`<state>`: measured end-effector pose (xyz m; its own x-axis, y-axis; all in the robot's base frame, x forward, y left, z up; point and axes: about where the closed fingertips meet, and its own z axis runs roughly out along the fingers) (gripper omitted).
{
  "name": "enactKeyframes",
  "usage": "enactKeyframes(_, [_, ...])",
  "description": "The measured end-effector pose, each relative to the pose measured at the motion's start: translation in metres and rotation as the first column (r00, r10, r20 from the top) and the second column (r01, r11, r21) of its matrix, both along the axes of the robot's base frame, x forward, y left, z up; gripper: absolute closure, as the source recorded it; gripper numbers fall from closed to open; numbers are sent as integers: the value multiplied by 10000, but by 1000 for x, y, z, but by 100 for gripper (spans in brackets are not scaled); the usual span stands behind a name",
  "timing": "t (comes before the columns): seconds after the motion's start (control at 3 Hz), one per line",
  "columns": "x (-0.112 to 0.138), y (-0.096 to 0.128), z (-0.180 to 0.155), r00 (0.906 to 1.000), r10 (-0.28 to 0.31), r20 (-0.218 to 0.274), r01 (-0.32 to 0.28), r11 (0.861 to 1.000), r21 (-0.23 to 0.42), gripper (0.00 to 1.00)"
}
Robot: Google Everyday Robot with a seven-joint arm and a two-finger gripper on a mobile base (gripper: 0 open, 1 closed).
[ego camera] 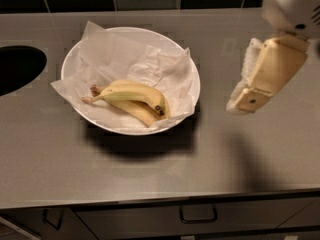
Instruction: Pick banana from white bowl
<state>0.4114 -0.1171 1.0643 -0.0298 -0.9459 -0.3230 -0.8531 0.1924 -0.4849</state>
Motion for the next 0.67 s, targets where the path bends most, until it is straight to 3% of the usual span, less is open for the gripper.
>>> enactKeyframes(0.33, [-2,24,-6,9995,327,12,-327,9981,524,0])
enactKeyframes(0.67, [-2,24,-6,9995,327,13,-327,9981,525,0])
